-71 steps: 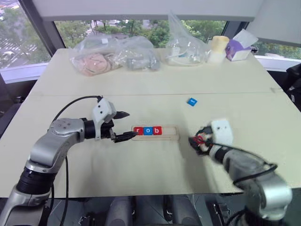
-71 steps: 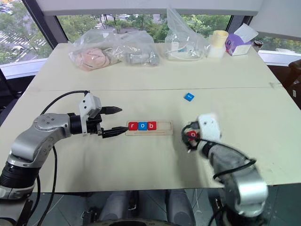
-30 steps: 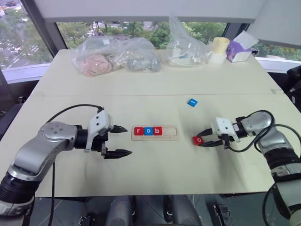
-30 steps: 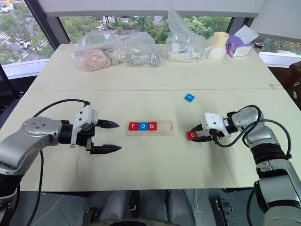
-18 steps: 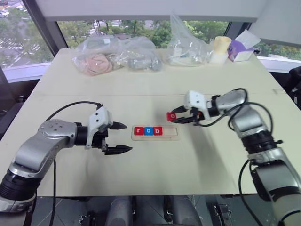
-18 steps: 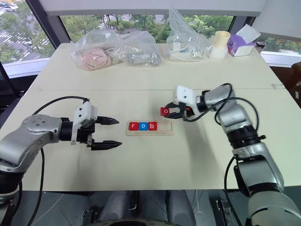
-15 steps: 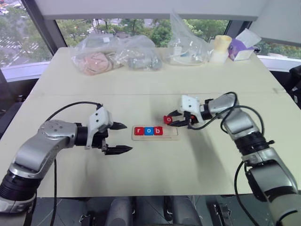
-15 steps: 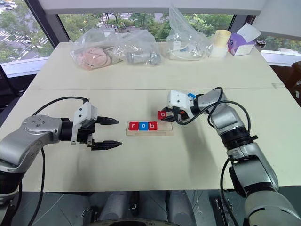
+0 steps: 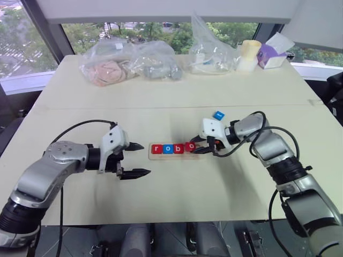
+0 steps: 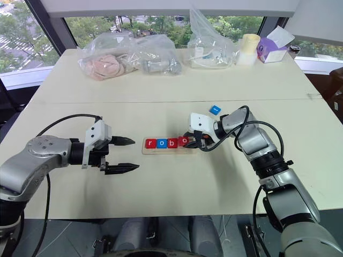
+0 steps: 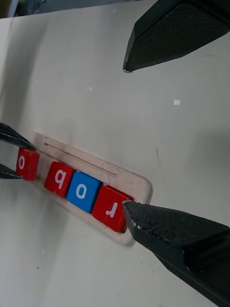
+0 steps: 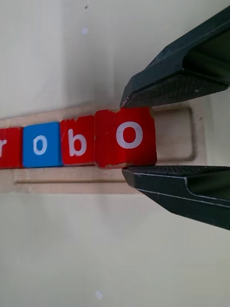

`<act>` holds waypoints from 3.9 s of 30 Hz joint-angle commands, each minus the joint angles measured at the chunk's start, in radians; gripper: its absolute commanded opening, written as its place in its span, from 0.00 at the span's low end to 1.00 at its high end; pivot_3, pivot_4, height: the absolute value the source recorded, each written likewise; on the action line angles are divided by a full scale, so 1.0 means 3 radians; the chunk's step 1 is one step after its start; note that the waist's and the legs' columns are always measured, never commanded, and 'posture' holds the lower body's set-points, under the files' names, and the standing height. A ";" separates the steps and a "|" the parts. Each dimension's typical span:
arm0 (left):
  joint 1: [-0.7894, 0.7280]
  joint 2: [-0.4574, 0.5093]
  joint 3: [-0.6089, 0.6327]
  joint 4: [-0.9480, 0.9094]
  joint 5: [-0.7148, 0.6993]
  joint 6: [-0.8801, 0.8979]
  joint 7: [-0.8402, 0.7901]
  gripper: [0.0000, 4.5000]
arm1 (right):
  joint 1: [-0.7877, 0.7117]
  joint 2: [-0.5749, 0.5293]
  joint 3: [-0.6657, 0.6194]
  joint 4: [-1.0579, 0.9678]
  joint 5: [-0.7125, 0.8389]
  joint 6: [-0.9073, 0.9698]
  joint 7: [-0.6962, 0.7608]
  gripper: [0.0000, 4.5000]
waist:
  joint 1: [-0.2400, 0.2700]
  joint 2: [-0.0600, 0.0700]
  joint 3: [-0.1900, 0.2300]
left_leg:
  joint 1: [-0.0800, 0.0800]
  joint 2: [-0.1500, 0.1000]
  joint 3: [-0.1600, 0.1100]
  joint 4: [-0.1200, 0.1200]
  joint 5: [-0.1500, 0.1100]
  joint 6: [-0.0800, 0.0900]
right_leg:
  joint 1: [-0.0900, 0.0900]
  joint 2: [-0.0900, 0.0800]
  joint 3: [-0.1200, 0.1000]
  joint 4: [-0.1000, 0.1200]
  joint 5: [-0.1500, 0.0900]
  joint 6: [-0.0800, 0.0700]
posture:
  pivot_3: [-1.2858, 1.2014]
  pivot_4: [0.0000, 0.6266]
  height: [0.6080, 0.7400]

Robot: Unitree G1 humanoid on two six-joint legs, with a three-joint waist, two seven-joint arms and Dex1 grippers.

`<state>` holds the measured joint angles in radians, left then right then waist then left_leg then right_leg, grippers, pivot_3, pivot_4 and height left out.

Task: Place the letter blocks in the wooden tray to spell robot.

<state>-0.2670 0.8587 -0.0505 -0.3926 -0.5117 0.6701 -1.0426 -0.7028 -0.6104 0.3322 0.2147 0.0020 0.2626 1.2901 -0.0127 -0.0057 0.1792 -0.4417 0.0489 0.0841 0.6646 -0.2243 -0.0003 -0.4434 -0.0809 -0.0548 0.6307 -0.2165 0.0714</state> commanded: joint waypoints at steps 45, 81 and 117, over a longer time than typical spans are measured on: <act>-0.0288 -0.0147 0.0291 0.0093 -0.0158 0.0015 0.0283 1.00 | -0.0920 0.0398 -0.0996 0.3145 -0.0047 -0.0882 -0.1668 0.41 | -0.0018 0.0000 0.0000 | 0.0005 -0.0001 -0.0001 -0.0002 0.0001 0.0000 | 0.0008 0.0004 0.0002 0.0000 0.0004 0.0007 | 0.52 0.24 0.99; -0.0237 -0.0270 -0.0265 0.0104 0.0194 -0.0244 0.0073 1.00 | 0.1791 0.1931 -0.1894 -0.3409 0.0442 0.3548 -0.4243 0.99 | -0.0009 0.0011 -0.0003 | -0.0006 0.0005 -0.0015 -0.0011 -0.0001 -0.0007 | -0.0008 -0.0003 -0.0004 -0.0016 0.0008 -0.0005 | 0.52 0.24 0.99; 0.0009 0.0032 0.0010 -0.0247 -0.0049 -0.0010 -0.0043 1.00 | 0.0549 -0.0551 -0.0725 0.1328 0.0377 -0.1839 0.0538 0.25 | -0.0004 0.0005 0.0002 | 0.0021 0.0002 -0.0015 -0.0003 0.0000 -0.0003 | 0.0032 0.0004 -0.0005 -0.0034 0.0010 0.0012 | 0.52 0.24 0.99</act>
<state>-0.2682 0.8557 -0.0824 -0.4383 -0.5126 0.6688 -1.0601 -0.5347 -0.7650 0.1152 0.6324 0.1193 -0.3050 1.4509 -0.0138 -0.0042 0.1797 -0.4354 0.0494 0.0794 0.6638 -0.2243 -0.0013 -0.4337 -0.0798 -0.0564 0.6204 -0.2132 0.0745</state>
